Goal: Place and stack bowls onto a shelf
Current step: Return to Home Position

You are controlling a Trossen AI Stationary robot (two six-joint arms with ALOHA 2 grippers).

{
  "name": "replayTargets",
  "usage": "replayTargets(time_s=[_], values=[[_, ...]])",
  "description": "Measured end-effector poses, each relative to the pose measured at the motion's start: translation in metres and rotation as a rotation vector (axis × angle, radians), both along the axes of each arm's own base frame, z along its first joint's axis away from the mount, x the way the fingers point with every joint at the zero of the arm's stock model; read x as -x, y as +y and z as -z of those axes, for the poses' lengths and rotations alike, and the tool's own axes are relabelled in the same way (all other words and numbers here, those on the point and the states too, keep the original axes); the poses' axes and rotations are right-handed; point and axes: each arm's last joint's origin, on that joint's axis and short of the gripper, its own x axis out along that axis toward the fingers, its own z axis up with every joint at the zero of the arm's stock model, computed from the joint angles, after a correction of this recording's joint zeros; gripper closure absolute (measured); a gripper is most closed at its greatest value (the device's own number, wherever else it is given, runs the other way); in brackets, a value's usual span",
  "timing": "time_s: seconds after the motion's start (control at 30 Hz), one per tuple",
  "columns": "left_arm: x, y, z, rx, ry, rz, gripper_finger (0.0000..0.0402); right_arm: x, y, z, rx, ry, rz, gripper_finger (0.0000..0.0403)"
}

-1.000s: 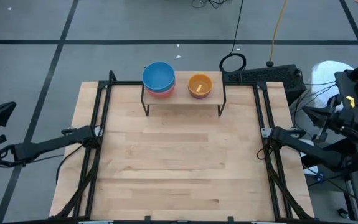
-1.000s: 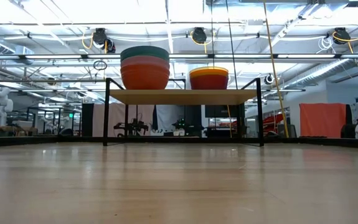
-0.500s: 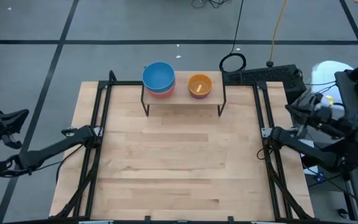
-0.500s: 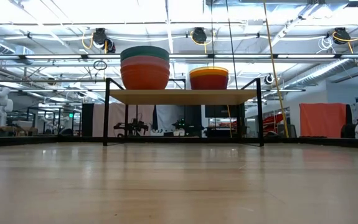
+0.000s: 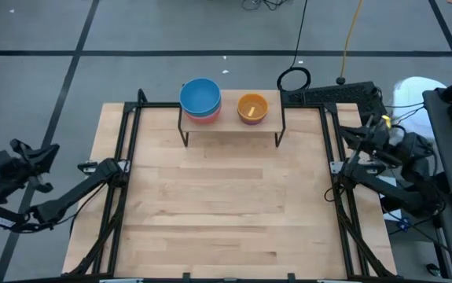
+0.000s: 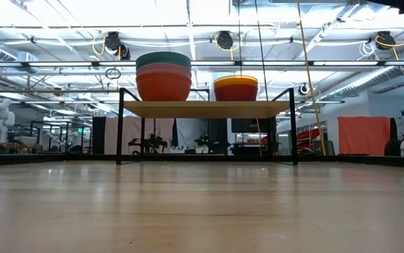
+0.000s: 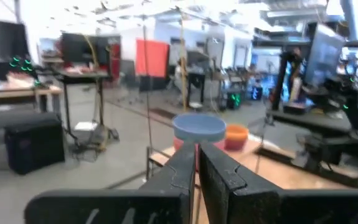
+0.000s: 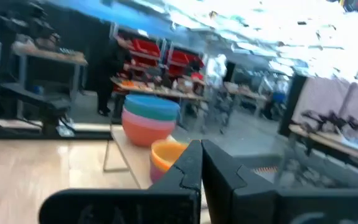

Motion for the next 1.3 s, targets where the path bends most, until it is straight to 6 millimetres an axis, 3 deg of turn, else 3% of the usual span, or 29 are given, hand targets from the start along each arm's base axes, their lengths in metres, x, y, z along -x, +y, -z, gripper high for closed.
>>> replayTargets(time_s=[0.27, 0.53, 0.87, 1.3], values=[[-0.036, 0.021, 0.0, -0.061, 0.057, 0.046, 0.0378, -0.033, -0.014, 0.025, 0.075, -0.093, -0.127, 0.0403], [-0.089, 0.07, 0.013, -0.084, 0.045, 0.051, 0.0378, -0.056, -0.026, 0.058, 0.085, -0.194, -0.131, 0.0403], [-0.142, 0.118, 0.051, -0.113, -0.006, 0.134, 0.0378, -0.069, -0.033, 0.091, 0.079, -0.18, -0.13, 0.0403], [-0.181, 0.155, 0.112, -0.005, -0.125, 0.157, 0.0378, -0.074, -0.036, 0.109, 0.057, -0.146, -0.13, 0.0403]])
